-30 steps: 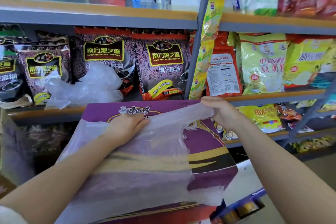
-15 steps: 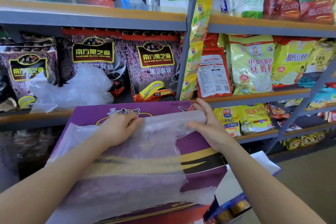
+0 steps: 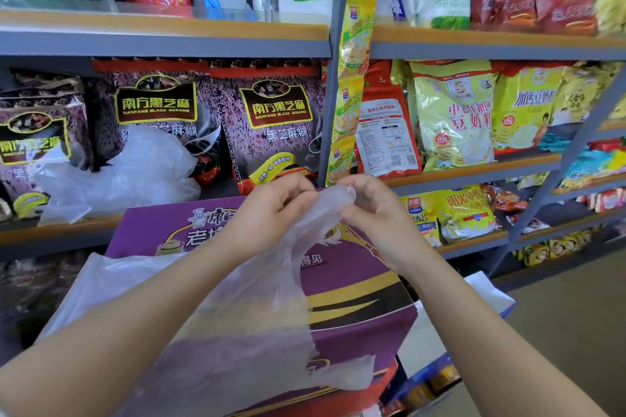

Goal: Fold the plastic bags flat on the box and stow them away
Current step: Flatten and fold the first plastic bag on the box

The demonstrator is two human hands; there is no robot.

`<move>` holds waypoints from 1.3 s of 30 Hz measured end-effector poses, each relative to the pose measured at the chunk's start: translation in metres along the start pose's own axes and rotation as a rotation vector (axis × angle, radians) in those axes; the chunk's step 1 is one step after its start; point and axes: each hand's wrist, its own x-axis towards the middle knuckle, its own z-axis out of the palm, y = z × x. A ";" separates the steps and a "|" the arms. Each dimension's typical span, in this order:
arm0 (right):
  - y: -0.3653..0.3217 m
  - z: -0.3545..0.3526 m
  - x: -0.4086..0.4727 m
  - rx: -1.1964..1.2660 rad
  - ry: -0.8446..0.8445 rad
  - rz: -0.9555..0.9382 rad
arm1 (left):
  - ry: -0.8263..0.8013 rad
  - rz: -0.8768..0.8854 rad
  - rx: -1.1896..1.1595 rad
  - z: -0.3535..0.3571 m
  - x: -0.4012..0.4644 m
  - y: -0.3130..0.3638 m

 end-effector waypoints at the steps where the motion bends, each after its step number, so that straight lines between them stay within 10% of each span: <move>1: -0.001 0.001 -0.001 -0.048 0.030 -0.011 | 0.012 -0.003 0.007 -0.001 -0.002 -0.003; 12: 0.001 -0.008 0.002 0.543 -0.401 0.287 | 0.074 0.008 0.199 -0.003 -0.020 -0.019; 16: -0.001 -0.004 0.006 0.752 -0.311 0.526 | 0.067 -0.006 0.151 -0.004 -0.022 -0.021; 25: -0.017 -0.020 0.015 0.407 -0.189 0.389 | -0.291 -0.234 -0.051 0.005 -0.037 -0.034; 34: 0.009 -0.034 0.016 0.348 0.151 0.320 | -0.147 -0.151 0.197 -0.002 -0.042 -0.062; 39: 0.028 -0.032 0.001 0.106 -0.029 0.242 | -0.068 -0.185 0.320 -0.011 -0.048 -0.064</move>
